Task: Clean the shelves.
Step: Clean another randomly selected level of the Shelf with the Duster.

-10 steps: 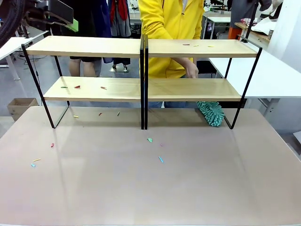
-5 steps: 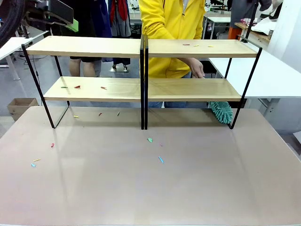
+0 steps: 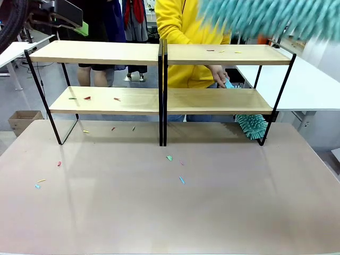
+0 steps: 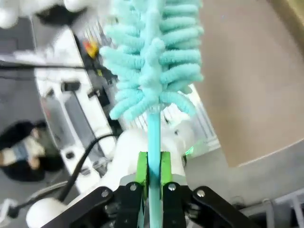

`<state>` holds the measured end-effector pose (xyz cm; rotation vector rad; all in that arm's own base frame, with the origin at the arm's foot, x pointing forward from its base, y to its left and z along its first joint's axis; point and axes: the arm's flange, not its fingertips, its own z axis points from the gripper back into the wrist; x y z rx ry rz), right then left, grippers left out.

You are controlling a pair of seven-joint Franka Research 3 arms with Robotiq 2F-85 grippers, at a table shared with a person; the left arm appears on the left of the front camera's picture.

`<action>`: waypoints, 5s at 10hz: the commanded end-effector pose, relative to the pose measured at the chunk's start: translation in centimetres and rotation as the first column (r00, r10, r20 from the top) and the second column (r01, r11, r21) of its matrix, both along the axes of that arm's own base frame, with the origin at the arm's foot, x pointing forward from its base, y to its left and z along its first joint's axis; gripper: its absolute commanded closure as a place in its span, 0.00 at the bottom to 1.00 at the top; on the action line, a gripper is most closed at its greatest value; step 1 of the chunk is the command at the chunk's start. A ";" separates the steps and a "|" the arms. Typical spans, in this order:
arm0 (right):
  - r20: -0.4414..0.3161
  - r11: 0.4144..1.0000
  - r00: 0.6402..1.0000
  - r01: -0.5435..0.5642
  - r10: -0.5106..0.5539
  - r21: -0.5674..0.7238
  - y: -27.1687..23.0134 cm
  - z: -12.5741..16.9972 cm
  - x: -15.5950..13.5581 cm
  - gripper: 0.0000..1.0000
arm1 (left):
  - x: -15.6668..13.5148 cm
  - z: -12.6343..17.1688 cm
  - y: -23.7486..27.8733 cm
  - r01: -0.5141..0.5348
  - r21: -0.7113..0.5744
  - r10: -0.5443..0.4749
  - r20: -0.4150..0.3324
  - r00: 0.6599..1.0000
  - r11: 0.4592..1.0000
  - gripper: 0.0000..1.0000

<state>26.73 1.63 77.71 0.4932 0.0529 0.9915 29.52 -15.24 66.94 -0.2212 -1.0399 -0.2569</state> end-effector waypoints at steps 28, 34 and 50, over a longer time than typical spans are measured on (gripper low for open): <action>-0.063 0.974 0.972 0.226 -0.226 -0.008 32.8 -20.0 12.9 1.00 | 0.0 0.0 0.0 -0.011 0.002 0.011 0.004 1.000 1.000 0.00; -0.018 0.795 0.802 0.595 -0.598 0.117 34.8 -22.0 18.4 1.00 | 0.0 0.0 0.0 -0.011 0.002 0.011 0.004 1.000 1.000 0.00; -0.118 0.877 0.872 0.480 -0.476 0.010 47.0 -26.6 24.0 1.00 | 0.0 0.0 0.0 -0.011 0.002 0.011 0.004 1.000 1.000 0.00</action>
